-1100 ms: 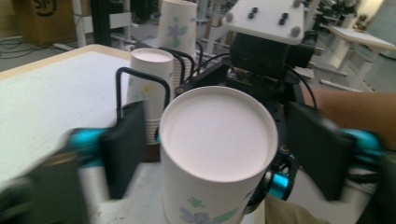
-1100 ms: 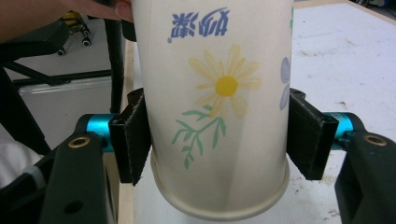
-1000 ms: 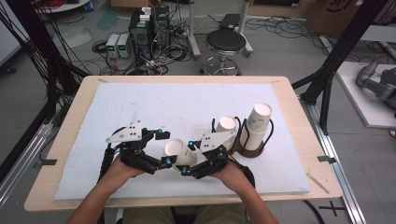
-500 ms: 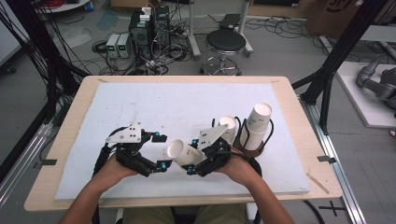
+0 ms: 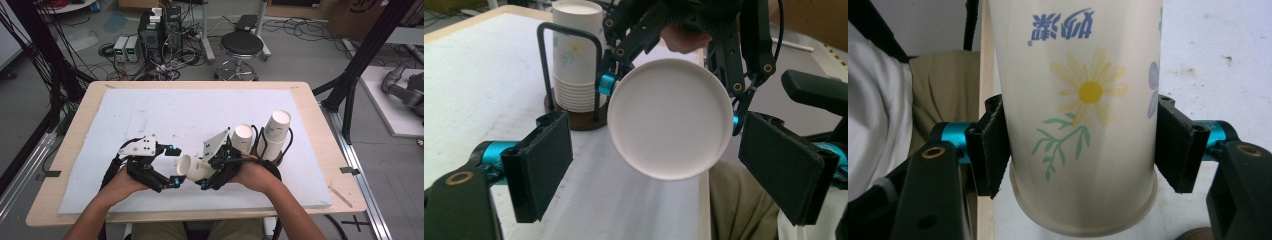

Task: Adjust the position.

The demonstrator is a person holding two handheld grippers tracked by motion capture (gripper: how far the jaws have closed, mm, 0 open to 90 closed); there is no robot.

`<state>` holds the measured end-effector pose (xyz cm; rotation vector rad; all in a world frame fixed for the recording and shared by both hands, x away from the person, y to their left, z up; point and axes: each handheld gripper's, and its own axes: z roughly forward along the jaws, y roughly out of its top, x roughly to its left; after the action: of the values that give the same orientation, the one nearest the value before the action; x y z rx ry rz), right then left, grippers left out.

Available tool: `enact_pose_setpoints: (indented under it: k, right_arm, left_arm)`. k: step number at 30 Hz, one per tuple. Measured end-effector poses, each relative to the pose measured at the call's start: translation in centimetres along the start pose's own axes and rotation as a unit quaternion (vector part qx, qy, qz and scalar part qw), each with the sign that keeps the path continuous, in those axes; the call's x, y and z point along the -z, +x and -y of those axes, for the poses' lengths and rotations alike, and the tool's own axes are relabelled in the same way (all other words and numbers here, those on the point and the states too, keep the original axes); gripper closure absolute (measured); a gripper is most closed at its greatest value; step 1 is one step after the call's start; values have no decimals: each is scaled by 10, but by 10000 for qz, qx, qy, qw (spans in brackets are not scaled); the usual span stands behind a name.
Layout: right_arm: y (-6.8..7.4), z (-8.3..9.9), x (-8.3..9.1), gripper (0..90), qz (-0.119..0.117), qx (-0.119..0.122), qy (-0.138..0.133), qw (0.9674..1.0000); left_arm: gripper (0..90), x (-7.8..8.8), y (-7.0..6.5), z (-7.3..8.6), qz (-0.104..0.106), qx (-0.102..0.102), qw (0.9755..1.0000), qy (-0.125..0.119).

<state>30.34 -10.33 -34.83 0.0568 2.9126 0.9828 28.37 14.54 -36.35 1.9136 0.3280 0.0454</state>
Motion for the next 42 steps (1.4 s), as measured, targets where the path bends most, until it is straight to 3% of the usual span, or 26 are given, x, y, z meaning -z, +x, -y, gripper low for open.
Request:
enact_pose_setpoints:
  k: [7, 16, 23, 30, 36, 39, 42]
  right_arm:
    - [2, -14, -6, 326, -105, 216, 427, 9988]
    - [4, -19, -12, 324, -185, 233, 896, 9955]
    - [7, -22, -13, 325, -268, 282, 1032, 9939]
    - [6, -24, -14, 326, -268, 342, 1191, 9919]
    - [7, -23, -16, 305, -227, 356, 1174, 9922]
    - [7, -20, -14, 205, -125, 240, 834, 9961]
    - [5, -16, -8, 205, -74, 193, 542, 9983]
  left_arm:
    - [153, -10, -3, 3, 144, -81, 9996, 238]
    - [198, -16, -3, 6, 213, -90, 9988, 431]
    - [244, -17, -3, 7, 249, -81, 9983, 515]
    - [347, -19, -3, 9, 371, -135, 9975, 588]
    - [357, -20, -3, 9, 366, -217, 9971, 624]
    - [367, -17, -1, 9, 306, -228, 9977, 565]
    - [367, -16, -1, 9, 313, -194, 9981, 490]
